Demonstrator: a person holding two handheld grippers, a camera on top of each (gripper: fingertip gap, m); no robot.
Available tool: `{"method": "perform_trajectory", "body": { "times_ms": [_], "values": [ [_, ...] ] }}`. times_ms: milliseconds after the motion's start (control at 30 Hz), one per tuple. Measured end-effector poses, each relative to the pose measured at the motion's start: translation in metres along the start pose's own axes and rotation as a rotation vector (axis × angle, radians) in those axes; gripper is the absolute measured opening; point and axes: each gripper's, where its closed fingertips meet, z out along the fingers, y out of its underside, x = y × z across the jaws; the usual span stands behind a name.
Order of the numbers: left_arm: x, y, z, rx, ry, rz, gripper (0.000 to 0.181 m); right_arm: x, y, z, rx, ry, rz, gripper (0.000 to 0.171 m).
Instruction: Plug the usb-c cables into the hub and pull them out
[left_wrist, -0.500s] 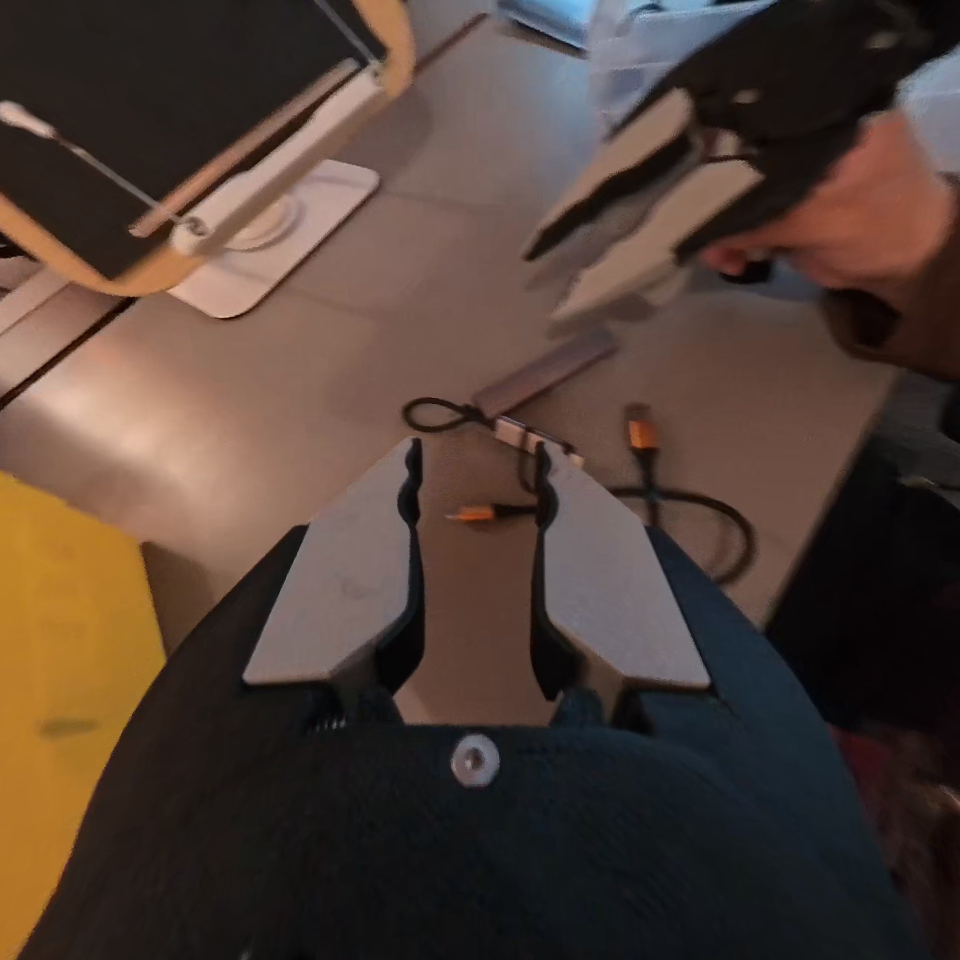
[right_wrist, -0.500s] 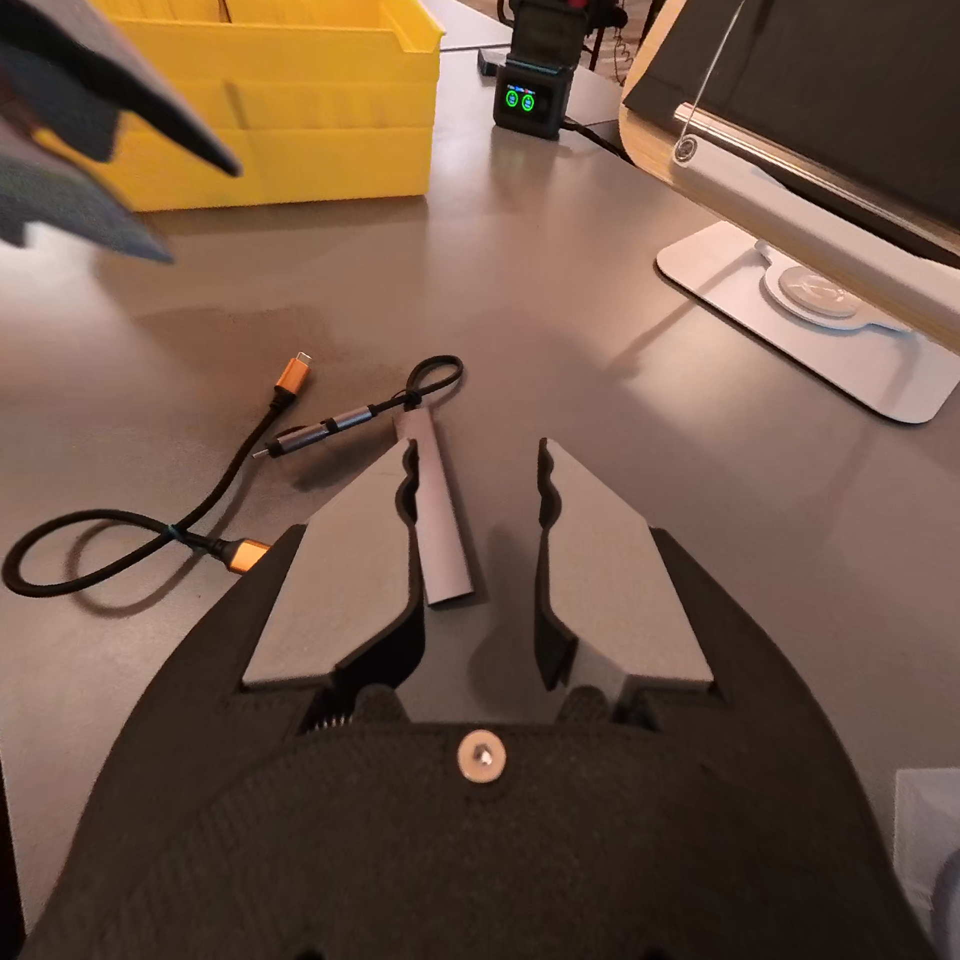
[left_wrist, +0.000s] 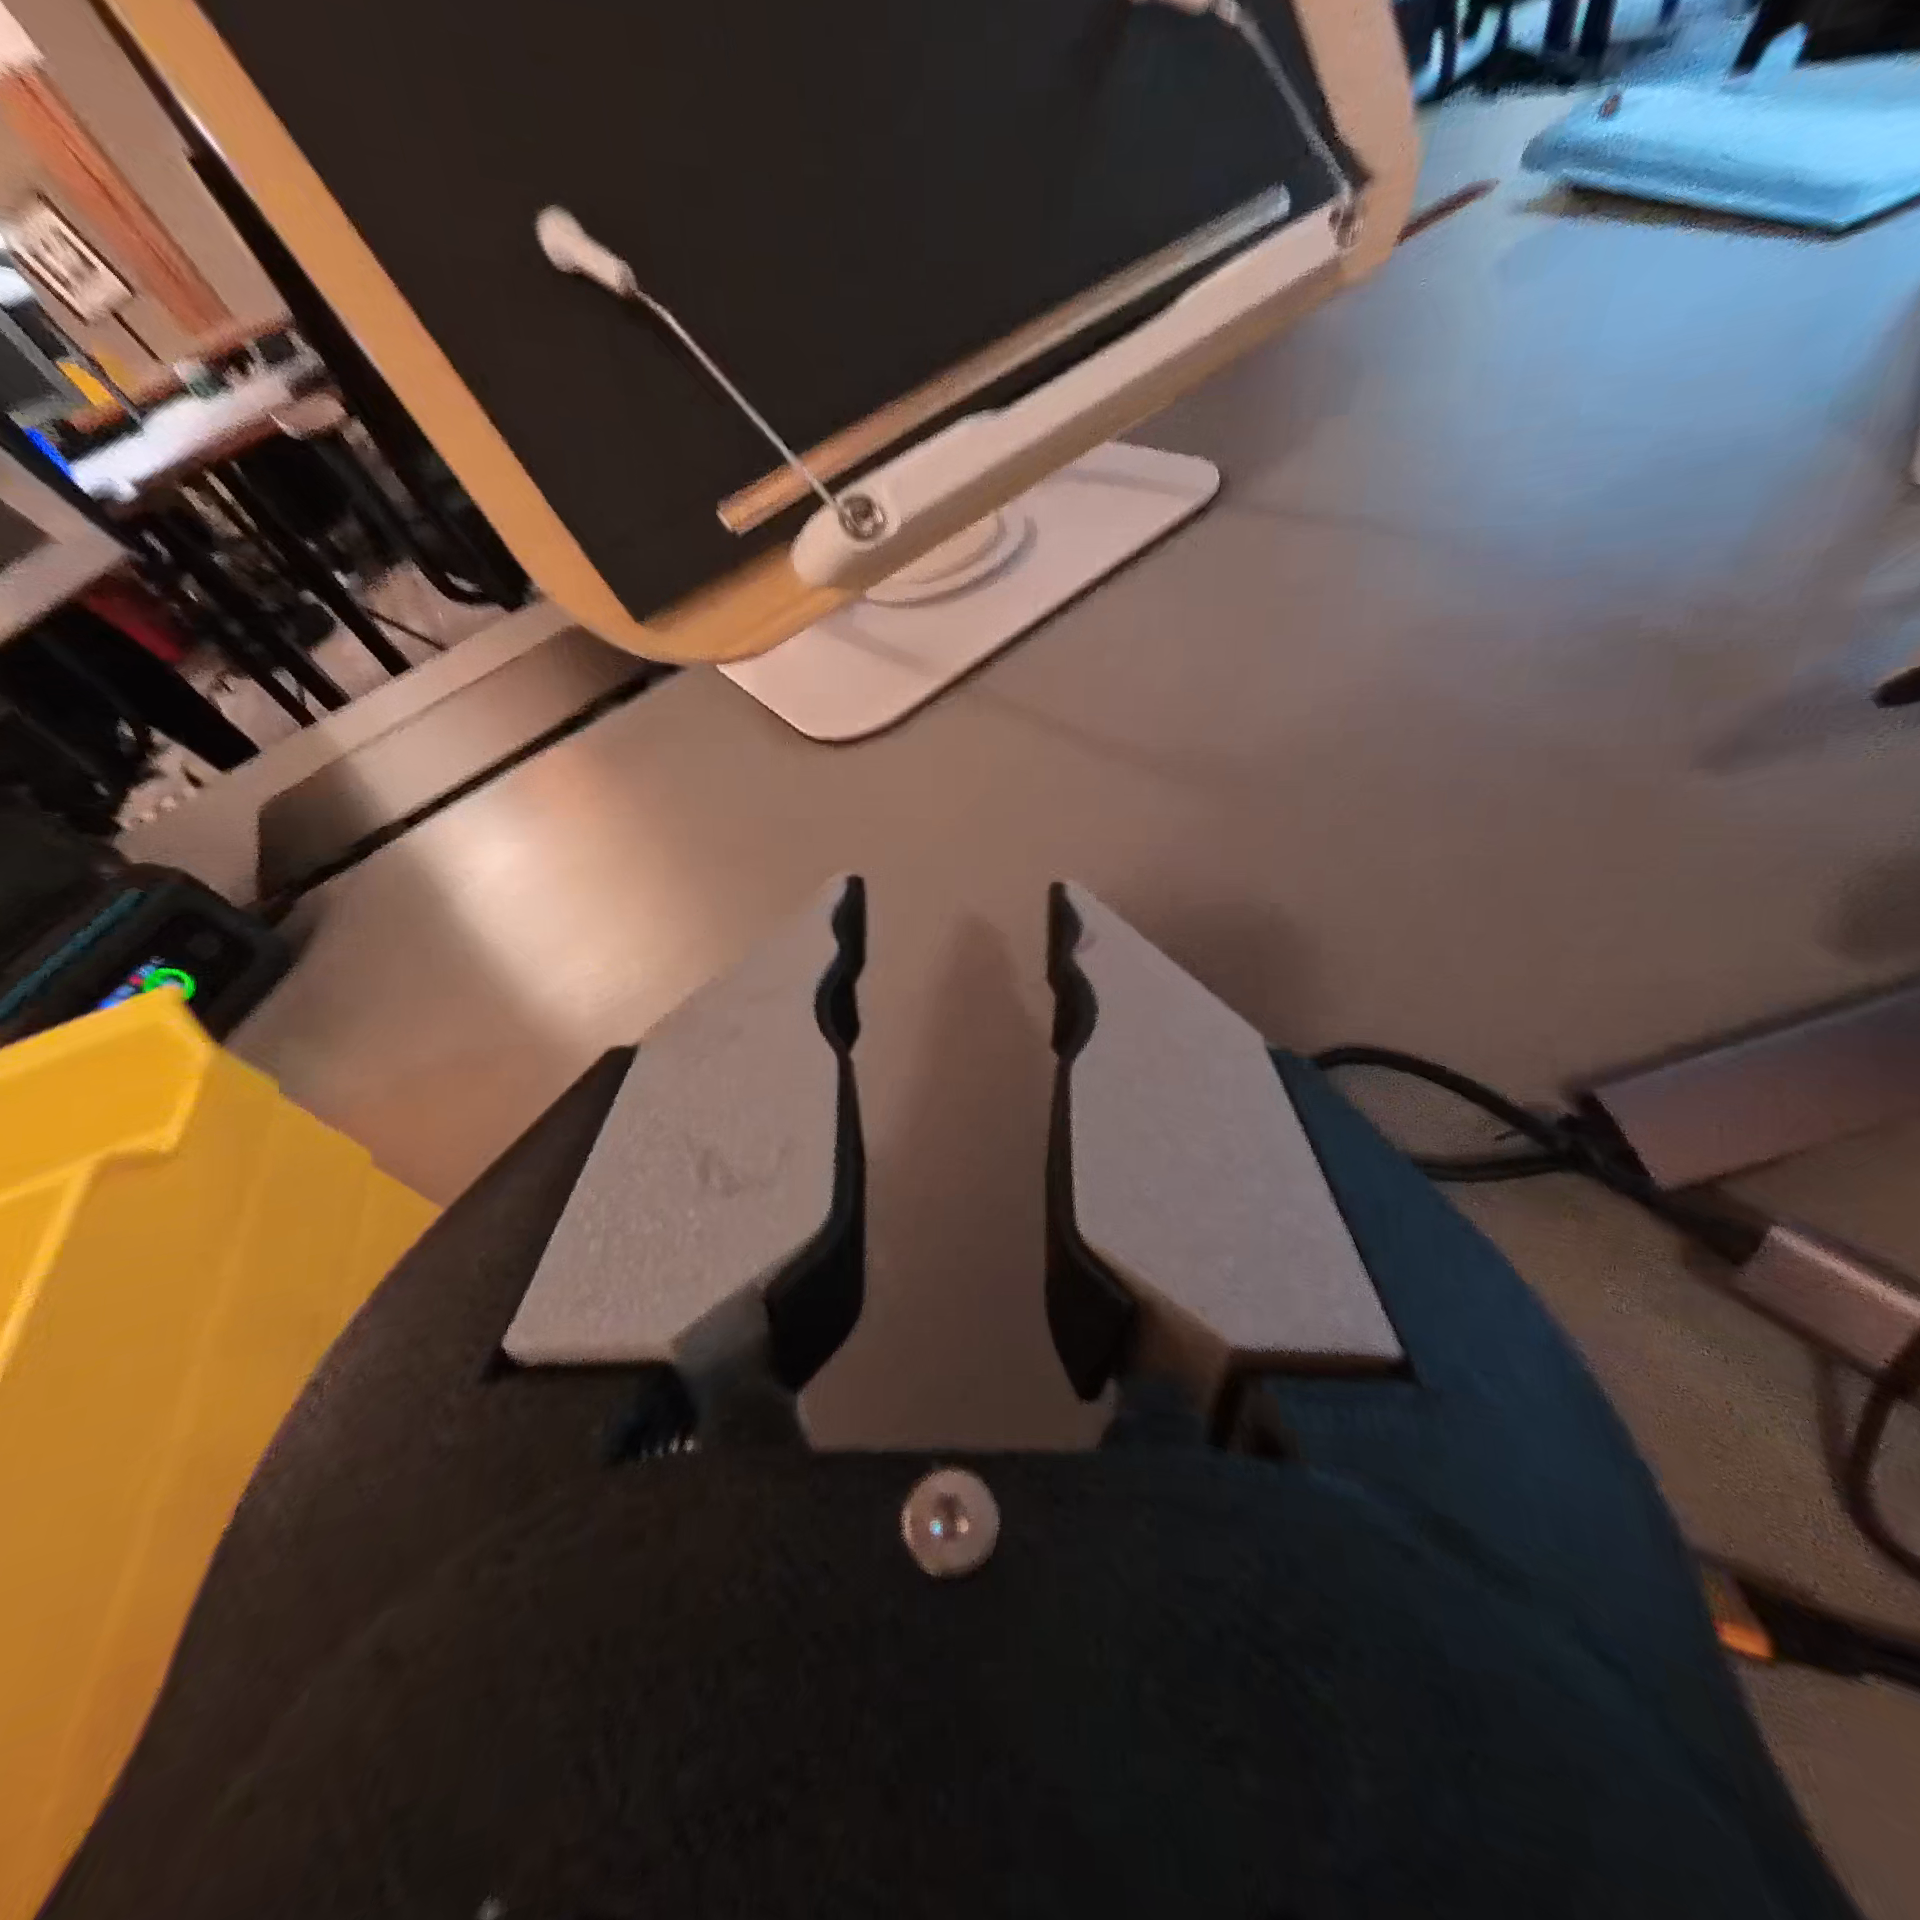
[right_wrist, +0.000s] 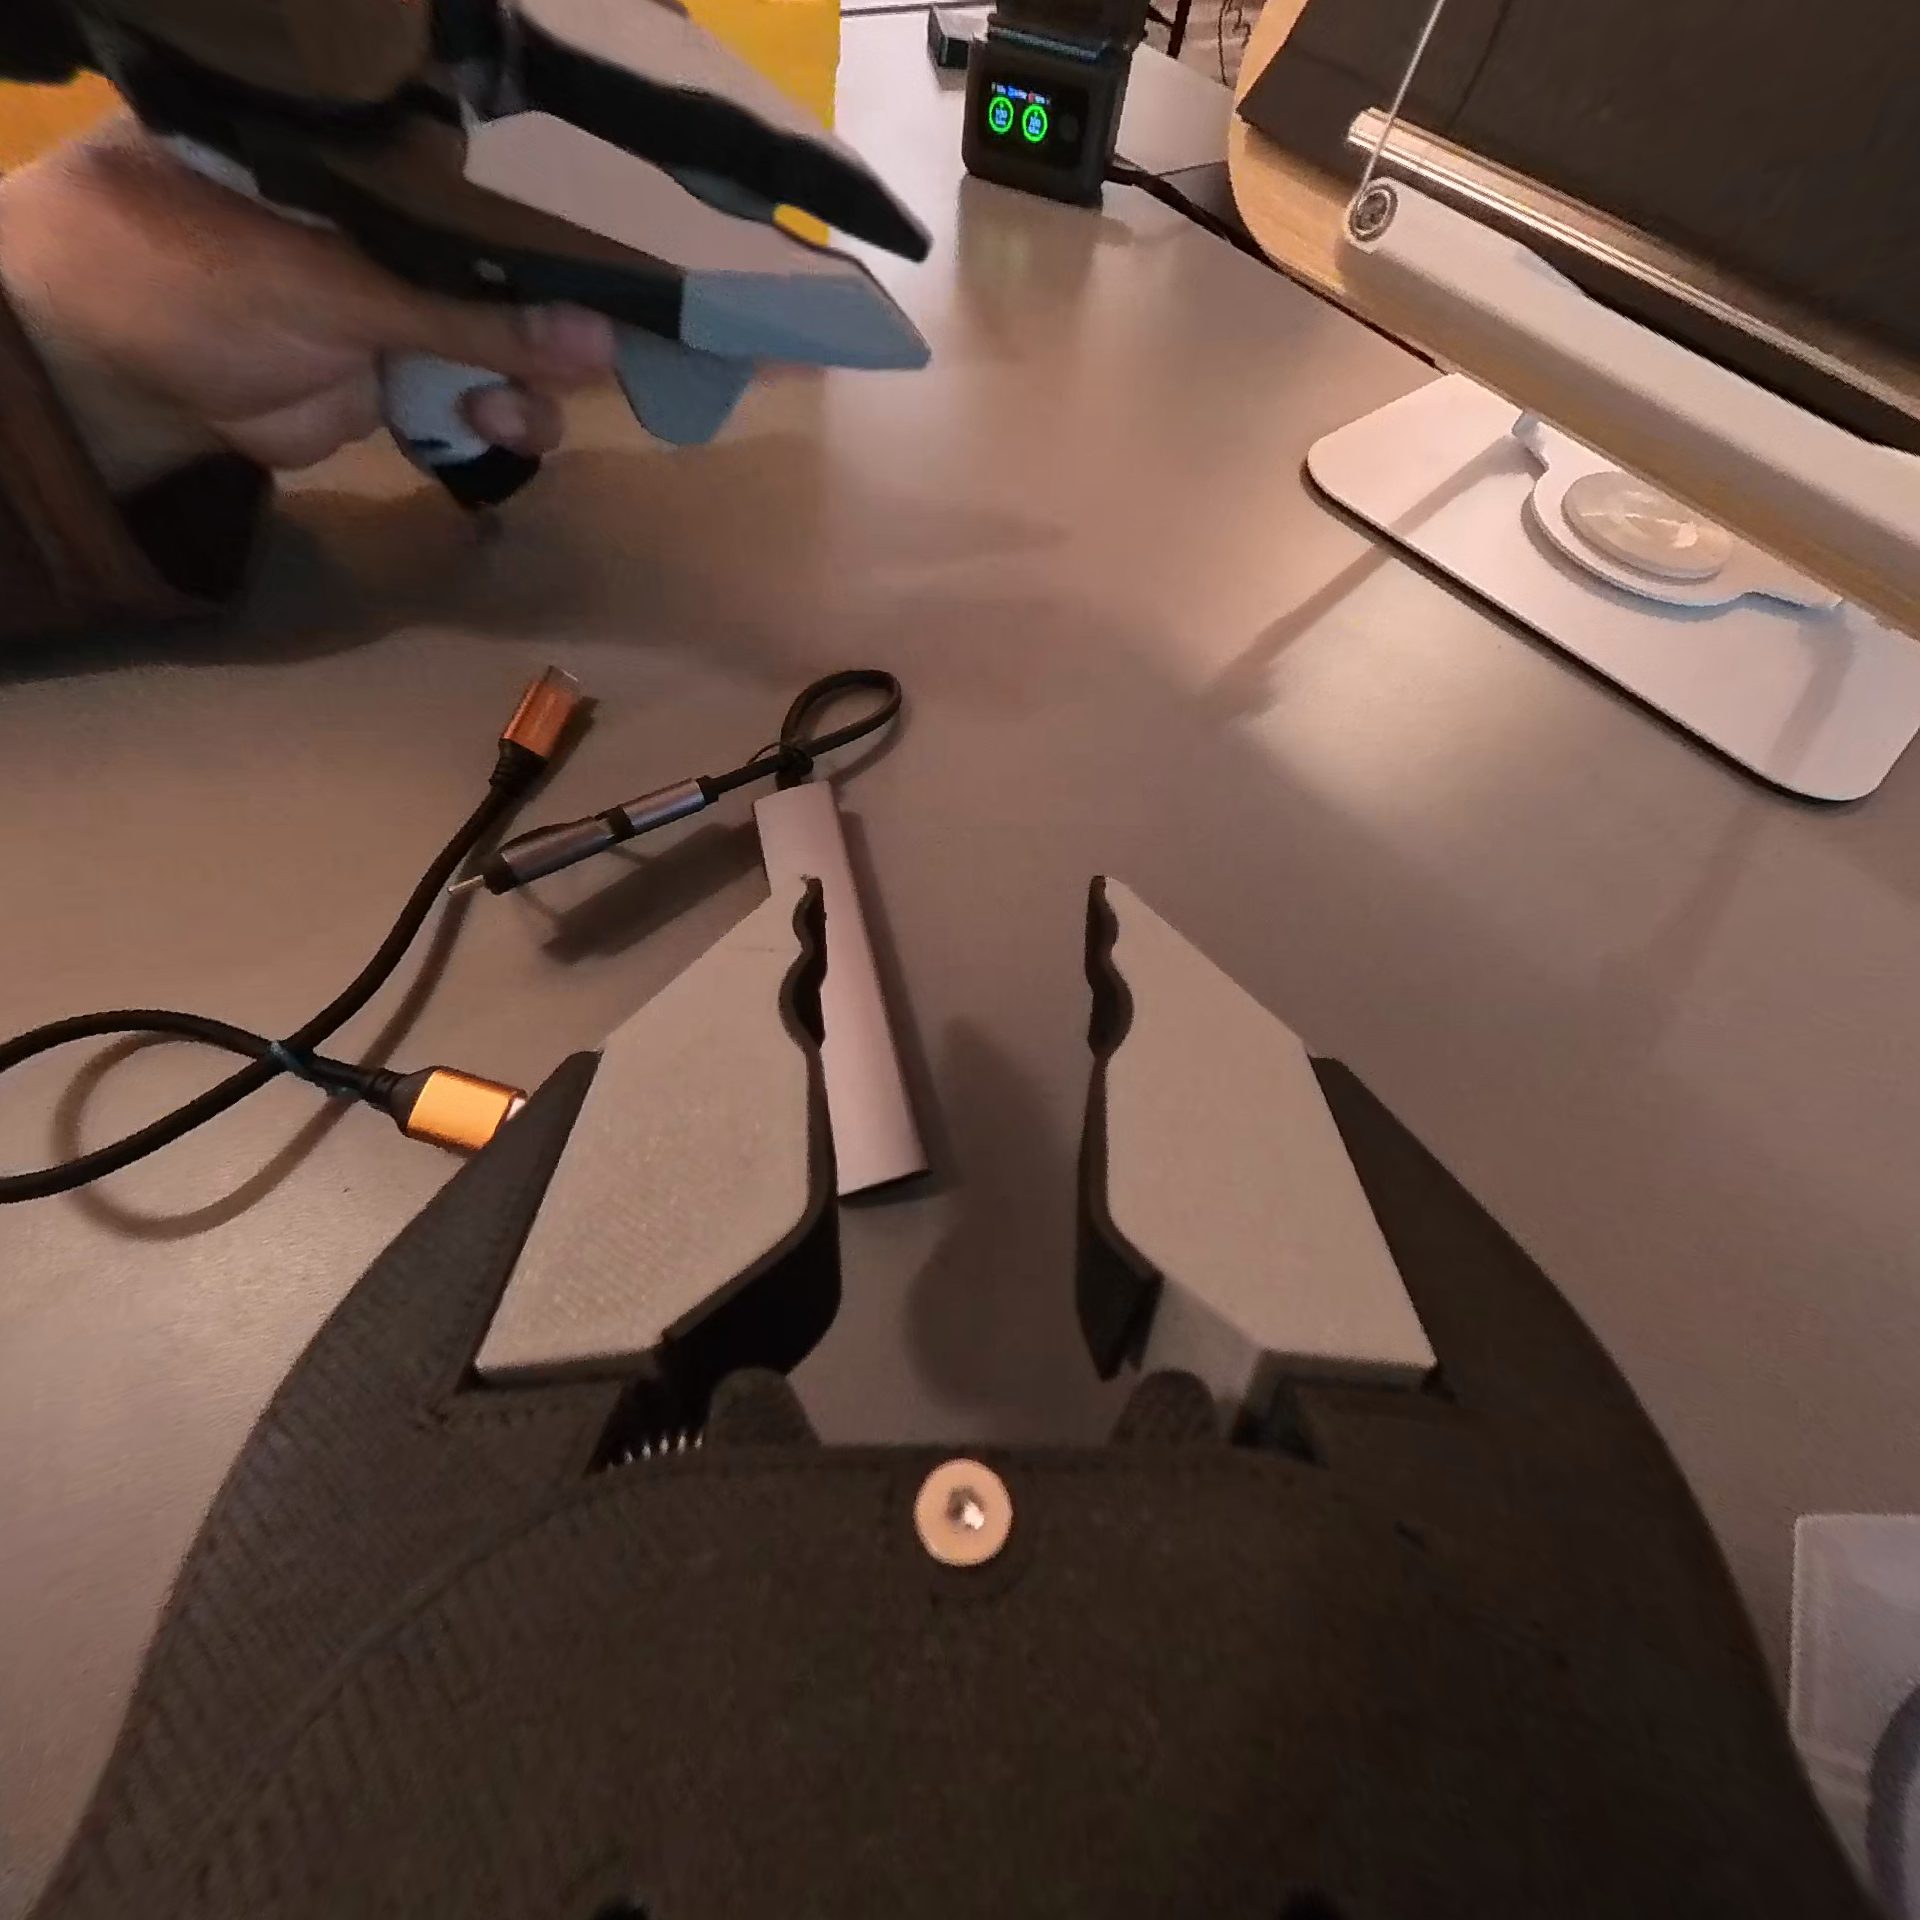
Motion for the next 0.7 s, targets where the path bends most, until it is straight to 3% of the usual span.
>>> {"method": "perform_trajectory", "body": {
  "times_ms": [300, 533, 633, 700],
  "values": [
    [0.019, 0.003, -0.009, 0.026, 0.029, 0.11, 0.028, -0.021, 0.016, 0.009, -0.087, -0.101, -0.01, 0.058],
    [0.012, 0.002, -0.015, 0.052, 0.012, 0.101, 0.025, -0.019, 0.042, 0.008, -0.228, -0.039, -0.104, 0.054],
    [0.017, 0.001, -0.016, 0.067, 0.037, 0.119, 0.026, -0.016, 0.046, 0.003, -0.236, -0.042, -0.095, 0.047],
    [0.029, 0.0, -0.017, 0.082, 0.079, 0.177, 0.031, -0.018, 0.05, 0.0, -0.247, -0.086, -0.064, 0.021]
  ]
}}
